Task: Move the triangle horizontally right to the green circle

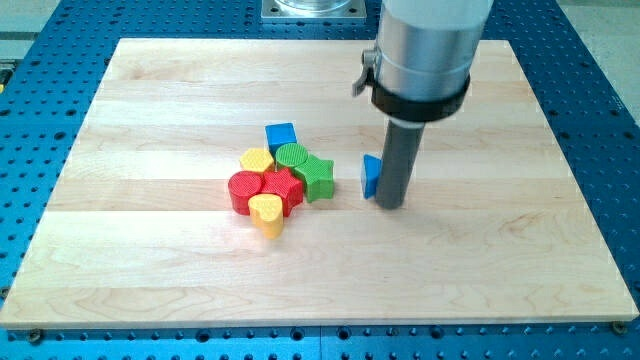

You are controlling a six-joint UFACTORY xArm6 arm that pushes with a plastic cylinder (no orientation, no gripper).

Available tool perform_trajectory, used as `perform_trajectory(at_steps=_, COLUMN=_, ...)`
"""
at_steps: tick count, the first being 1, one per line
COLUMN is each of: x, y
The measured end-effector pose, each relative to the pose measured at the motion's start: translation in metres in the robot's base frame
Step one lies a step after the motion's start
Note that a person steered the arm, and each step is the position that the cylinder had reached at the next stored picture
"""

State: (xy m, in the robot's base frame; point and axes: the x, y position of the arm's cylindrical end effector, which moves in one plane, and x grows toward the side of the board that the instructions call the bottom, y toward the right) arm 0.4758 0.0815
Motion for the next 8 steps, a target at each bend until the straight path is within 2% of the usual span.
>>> perform_trajectory(at_steps=1, x=-0.019, y=-0.024)
perform_trajectory(at_steps=2, x=-0.037, y=0.023)
perform_trajectory(at_steps=5, x=-0.043, y=-0.026)
perform_trajectory(at_steps=7, x=-0.077, y=-0.029)
perform_trajectory(at_steps=8, x=-0.076, y=-0.055)
